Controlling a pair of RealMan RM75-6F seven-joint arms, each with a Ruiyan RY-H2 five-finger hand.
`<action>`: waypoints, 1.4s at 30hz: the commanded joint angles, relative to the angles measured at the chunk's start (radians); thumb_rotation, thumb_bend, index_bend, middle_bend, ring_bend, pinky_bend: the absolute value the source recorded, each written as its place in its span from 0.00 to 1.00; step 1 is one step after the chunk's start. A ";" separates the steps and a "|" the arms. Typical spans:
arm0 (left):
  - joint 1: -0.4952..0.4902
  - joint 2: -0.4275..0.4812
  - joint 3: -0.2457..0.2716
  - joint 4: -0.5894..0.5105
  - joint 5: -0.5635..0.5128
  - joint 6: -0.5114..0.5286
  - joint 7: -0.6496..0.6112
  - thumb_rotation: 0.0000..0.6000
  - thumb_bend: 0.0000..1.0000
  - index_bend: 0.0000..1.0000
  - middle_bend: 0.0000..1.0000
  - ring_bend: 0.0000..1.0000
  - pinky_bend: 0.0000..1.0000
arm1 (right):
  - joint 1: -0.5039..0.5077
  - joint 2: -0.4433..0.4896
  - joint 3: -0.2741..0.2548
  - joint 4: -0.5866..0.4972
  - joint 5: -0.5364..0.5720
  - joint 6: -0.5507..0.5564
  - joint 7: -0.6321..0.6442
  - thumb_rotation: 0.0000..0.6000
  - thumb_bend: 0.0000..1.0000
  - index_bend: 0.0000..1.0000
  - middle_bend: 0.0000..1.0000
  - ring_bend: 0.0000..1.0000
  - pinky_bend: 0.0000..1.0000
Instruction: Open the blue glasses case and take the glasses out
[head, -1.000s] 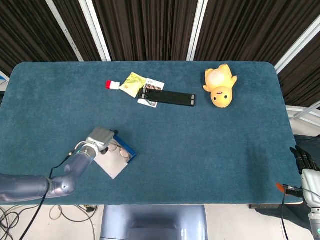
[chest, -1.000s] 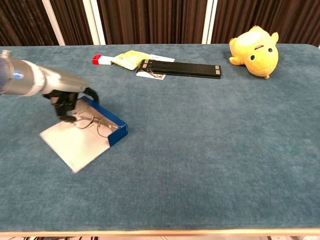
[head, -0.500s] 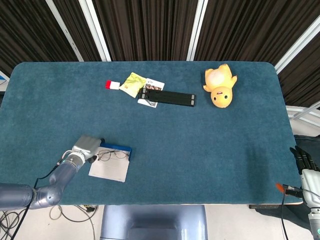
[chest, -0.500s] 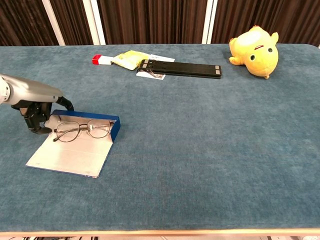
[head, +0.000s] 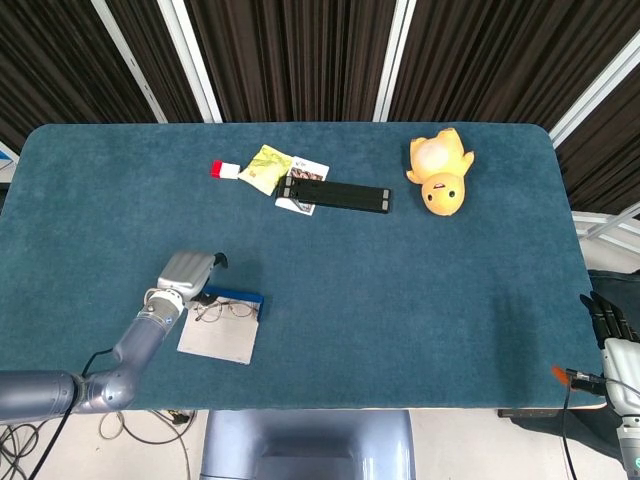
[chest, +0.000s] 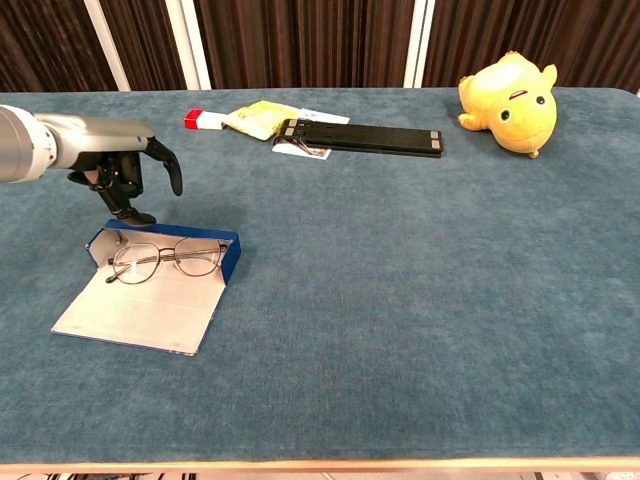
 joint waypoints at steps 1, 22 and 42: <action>-0.005 -0.024 -0.005 0.021 -0.002 -0.007 0.016 1.00 0.28 0.37 0.95 0.84 0.91 | 0.000 0.000 0.000 0.000 0.001 0.000 0.000 1.00 0.16 0.00 0.00 0.00 0.20; -0.005 -0.023 -0.006 -0.016 0.004 -0.025 0.064 1.00 0.28 0.43 0.96 0.84 0.92 | 0.001 -0.002 0.001 0.000 0.003 -0.001 -0.005 1.00 0.16 0.00 0.00 0.00 0.20; -0.002 -0.050 -0.013 0.041 -0.020 -0.030 0.081 1.00 0.28 0.48 0.96 0.84 0.92 | 0.001 0.001 0.001 -0.004 0.007 -0.006 -0.001 1.00 0.16 0.00 0.00 0.00 0.20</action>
